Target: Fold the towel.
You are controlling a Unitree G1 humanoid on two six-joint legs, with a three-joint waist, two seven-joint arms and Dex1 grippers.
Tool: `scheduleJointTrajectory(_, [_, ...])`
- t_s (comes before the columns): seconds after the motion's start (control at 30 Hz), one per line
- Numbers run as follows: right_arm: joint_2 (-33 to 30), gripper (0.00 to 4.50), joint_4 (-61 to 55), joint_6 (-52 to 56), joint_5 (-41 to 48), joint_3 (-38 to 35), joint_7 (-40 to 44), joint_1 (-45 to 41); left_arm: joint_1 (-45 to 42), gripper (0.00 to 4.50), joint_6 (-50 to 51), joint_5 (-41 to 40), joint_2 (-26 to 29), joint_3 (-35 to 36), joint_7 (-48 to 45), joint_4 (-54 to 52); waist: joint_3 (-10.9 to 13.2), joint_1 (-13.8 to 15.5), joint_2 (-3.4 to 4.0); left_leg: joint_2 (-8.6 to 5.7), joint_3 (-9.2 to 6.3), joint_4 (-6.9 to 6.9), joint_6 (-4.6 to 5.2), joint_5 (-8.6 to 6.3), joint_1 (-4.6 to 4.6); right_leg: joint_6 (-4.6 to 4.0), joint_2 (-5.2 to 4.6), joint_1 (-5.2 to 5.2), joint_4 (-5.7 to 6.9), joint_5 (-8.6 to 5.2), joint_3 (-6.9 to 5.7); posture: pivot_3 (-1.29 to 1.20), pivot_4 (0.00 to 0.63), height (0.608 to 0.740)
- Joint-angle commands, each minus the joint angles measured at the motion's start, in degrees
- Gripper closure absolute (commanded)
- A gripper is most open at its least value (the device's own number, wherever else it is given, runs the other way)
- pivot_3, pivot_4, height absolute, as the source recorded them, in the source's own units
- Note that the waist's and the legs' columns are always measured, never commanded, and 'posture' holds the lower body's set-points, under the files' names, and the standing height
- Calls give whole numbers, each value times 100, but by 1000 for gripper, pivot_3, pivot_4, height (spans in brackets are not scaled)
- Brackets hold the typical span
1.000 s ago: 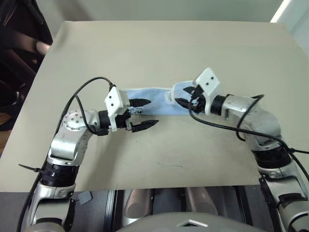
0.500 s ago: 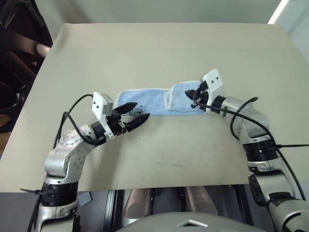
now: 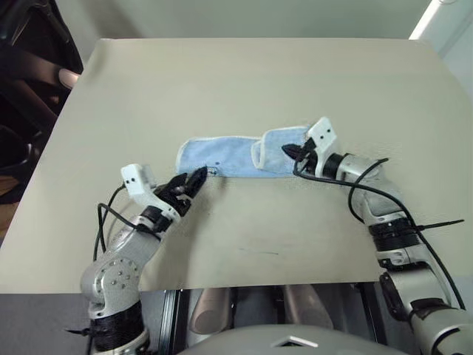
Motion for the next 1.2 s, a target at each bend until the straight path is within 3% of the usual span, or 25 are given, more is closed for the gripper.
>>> scheduleJointTrajectory(0.03, [-134,4500,-566,6,301,-397,157,-229,-170,32,118,-826,-263,383,900,199,0,1,-1,0,1,-1,-1,0,1,0,2,1,-1,0,0,0,150,735])
scheduleJointTrajectory(0.27, [-116,4500,-904,169,466,-582,125,-364,-649,32,-43,-1662,-437,524,2020,842,3,9,-3,0,1,-7,-8,2,41,19,7,40,-3,-18,0,0,150,735])
scheduleJointTrajectory(0.47, [-130,4500,-1541,557,728,-555,224,51,-1422,32,-248,-1545,-322,518,2138,1882,5,53,0,-2,-6,-9,-6,14,86,49,9,90,-1,-38,1,0,150,735])
scheduleJointTrajectory(0.8, [-779,4500,-2995,1717,1523,-538,594,1337,-1668,32,-297,-1474,-206,386,1956,2290,5,69,0,-15,-13,-10,-18,5,91,63,9,110,-6,-55,5,0,150,735])
scheduleJointTrajectory(0.93, [-866,4500,-3034,1788,1486,-669,403,1503,-1655,912,-344,-1497,-133,442,1873,2239,10,58,-4,-15,-15,-12,-31,-3,90,66,13,110,-9,-59,6,0,150,735])
scheduleJointTrajectory(1.2, [-929,4500,-2854,1696,1388,-824,255,1509,-1745,3880,-491,-1561,-31,591,1688,2175,17,61,-15,-14,-18,-17,-35,-12,65,79,17,82,-23,-80,6,0,150,735])
